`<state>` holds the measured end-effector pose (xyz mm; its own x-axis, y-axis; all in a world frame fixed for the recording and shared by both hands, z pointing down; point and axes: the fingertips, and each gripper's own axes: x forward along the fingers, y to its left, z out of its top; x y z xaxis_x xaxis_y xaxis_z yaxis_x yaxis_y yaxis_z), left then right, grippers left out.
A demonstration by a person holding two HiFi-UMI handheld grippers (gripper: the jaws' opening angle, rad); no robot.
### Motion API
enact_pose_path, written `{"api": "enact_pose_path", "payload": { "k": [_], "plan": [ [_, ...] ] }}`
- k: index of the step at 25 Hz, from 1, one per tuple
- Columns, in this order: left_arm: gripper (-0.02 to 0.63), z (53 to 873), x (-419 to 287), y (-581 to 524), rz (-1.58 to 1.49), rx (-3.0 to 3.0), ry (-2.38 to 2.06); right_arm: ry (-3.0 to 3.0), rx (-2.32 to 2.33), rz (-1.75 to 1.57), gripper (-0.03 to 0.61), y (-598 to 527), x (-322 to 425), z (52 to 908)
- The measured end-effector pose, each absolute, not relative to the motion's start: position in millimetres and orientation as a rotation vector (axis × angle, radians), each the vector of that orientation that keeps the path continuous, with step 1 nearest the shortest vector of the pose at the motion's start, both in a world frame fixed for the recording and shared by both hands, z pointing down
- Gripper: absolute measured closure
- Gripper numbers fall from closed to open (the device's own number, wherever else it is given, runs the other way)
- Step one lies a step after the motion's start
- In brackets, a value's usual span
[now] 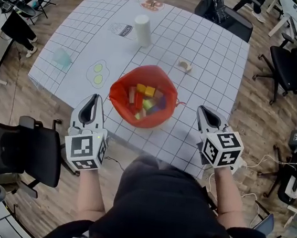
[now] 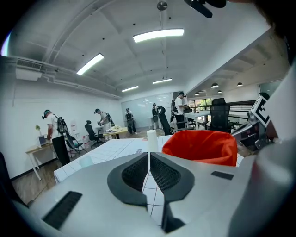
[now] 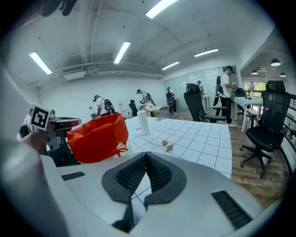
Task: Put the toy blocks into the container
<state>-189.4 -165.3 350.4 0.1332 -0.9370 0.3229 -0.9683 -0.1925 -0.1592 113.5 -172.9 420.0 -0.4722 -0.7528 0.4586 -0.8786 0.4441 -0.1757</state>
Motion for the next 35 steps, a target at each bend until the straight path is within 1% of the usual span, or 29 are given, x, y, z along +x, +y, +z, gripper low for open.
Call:
{"api": "enact_pose_path", "payload": {
  "k": [4, 5, 8, 17, 28, 35],
  "plan": [
    [0.575, 361, -194, -163, 0.544, 2.266, -1.932, -2.421, 1.348, 0.468, 0.556, -188, 102, 405],
    [0.574, 363, -196, -163, 0.553, 2.255, -1.935, -2.426, 1.331, 0.442, 0.547, -192, 99, 403],
    [0.574, 368, -200, -161, 0.571, 2.223, -1.949, -2.44, 1.286, 0.382, 0.495, -206, 91, 397],
    [0.574, 378, -209, -158, 0.578, 2.145, -1.976, -2.439, 1.221, 0.339, 0.453, -248, 82, 406],
    [0.574, 395, -210, -159, 0.568, 2.018, -2.043, -2.369, 1.113, 0.283, 0.386, -307, 81, 448],
    [0.574, 409, -215, -156, 0.578, 1.911, -2.097, -2.29, 1.08, 0.34, 0.369, -337, 87, 496]
  ]
}}
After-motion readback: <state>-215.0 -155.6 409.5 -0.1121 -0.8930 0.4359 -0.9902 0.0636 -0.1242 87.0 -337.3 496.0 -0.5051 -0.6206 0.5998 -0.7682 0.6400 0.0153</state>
